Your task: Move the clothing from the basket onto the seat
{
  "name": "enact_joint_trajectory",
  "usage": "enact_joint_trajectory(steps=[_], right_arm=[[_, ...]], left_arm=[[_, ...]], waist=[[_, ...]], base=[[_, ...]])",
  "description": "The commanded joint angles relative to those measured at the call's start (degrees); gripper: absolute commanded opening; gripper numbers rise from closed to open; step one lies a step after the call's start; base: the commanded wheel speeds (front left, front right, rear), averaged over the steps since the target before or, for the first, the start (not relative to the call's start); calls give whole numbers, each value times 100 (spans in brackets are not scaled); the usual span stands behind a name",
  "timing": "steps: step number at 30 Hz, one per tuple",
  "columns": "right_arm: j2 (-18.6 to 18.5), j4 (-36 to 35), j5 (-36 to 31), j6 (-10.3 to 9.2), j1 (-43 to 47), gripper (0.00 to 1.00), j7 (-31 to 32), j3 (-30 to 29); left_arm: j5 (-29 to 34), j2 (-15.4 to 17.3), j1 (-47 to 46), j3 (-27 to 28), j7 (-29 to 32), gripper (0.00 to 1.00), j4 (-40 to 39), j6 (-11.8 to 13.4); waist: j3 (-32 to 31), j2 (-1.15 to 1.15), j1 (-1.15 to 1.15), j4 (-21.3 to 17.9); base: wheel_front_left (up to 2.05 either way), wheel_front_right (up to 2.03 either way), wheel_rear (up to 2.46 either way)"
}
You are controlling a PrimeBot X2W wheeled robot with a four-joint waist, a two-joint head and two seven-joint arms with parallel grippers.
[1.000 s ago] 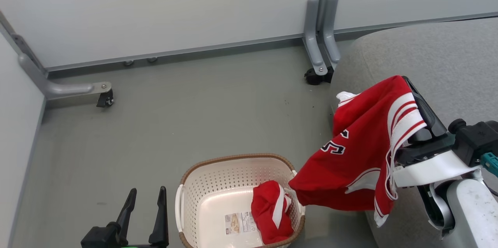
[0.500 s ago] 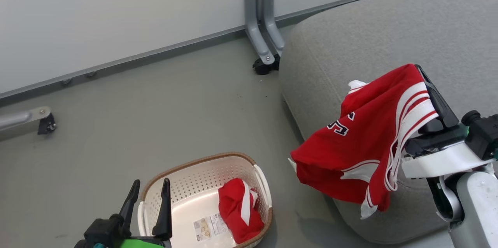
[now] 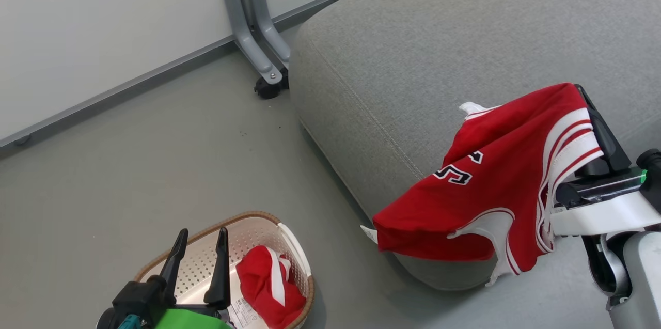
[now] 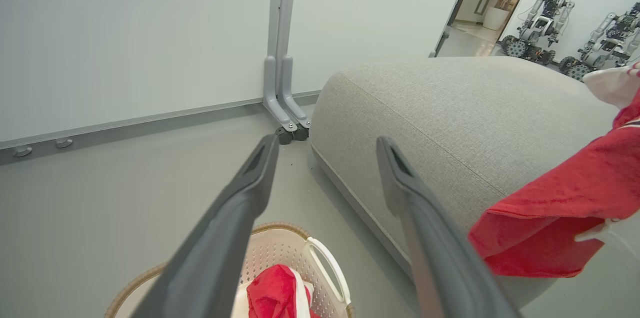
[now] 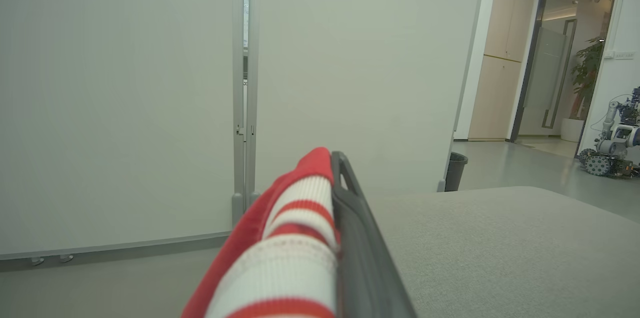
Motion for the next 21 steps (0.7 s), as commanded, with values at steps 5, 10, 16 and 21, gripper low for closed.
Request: enact_joint_trajectory(steps=[5,10,16,21], right_arm=[[71,-139,-40,-9,172,0,-17,-233],[102,-176,-64,-9,190,0,-17,-298],[-64,-141,-89,-9,-118,0,-17,-261],[-385,-7,-33,-9,-592,0,-17,-222]], left_arm=[[58,20,-189,-128,-2,100,23,-12],[83,31,-233,-200,-2,100,44,-12],[114,32,-132,-158,-2,100,-18,-13],[176,28,-58,-321,-1,100,-143,-13]], waist=[[177,0,0,-280],[224,0,0,-309],[224,0,0,-305],[326,0,0,-232]], base=[[0,0,0],[0,0,0],[0,0,0],[0,0,0]])
